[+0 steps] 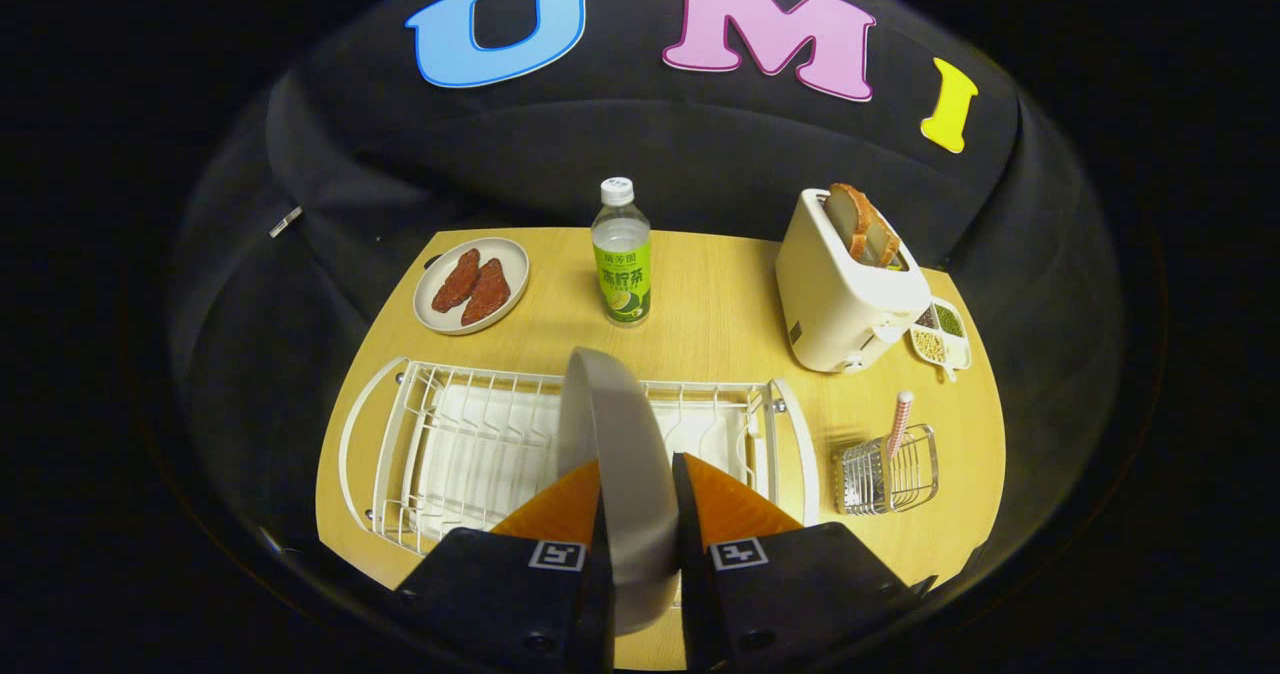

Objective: Take the plate from the dish rack, then take the spoon from the basket and place it into the plate.

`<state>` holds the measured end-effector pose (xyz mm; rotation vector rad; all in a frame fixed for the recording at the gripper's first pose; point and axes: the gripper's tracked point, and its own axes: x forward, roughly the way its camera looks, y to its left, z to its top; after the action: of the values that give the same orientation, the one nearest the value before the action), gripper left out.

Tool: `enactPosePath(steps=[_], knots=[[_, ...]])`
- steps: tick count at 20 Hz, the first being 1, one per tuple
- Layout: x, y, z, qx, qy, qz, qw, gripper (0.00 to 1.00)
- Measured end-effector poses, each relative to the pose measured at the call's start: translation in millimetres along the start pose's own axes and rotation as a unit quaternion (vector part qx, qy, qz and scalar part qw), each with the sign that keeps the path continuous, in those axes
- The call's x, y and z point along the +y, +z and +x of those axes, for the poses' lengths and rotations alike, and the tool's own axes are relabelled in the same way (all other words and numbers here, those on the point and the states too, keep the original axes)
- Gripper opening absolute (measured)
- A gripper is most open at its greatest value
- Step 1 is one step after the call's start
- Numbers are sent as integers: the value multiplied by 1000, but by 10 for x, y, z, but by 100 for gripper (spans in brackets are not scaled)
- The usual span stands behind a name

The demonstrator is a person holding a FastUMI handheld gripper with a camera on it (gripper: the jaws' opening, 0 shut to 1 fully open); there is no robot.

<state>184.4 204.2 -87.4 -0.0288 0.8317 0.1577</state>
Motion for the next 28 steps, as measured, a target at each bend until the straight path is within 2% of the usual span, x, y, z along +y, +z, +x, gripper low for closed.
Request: enactPosePath(steps=[2,5,9,14,19,23,28], knots=[[-39,-72,18,5,6,20,1000,27],[-237,-141,-112,-4,13,26,1000,27],[-477,-245,-394,-4,46,58,997,27],[-822,-393,-968,-28,78,23,996,27],[-1143,-748,-1321,-18,114,76,990,27],[-1501,-1155,-1484,0,120,117,986,27],[-1887,-1673,-1565,17,105,157,982,27]])
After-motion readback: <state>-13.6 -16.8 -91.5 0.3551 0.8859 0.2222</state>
